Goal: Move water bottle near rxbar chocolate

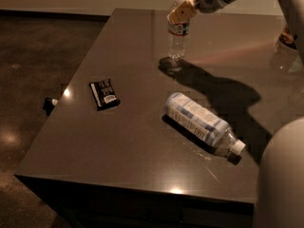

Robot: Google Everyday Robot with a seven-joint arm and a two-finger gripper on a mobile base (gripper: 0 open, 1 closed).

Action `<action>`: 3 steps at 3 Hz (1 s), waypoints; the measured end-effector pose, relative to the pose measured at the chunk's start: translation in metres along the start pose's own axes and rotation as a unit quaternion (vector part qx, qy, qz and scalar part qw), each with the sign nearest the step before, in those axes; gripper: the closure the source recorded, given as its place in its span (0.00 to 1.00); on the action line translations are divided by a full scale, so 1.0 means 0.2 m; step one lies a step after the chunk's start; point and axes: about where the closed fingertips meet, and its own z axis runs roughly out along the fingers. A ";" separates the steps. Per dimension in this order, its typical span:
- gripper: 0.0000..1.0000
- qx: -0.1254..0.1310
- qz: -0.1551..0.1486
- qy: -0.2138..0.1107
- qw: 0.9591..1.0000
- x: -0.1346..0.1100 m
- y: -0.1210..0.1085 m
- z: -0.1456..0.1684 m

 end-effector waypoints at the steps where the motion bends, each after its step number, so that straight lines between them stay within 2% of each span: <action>1: 1.00 -0.038 -0.039 -0.008 0.998 -0.09 0.21 0.00; 2: 1.00 -0.092 -0.088 -0.010 0.992 -0.18 0.46 0.06; 3: 1.00 -0.123 -0.109 -0.008 0.986 -0.21 0.58 0.12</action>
Offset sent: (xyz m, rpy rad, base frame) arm -0.0719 0.1144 0.0314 -0.0173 -0.0556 0.3513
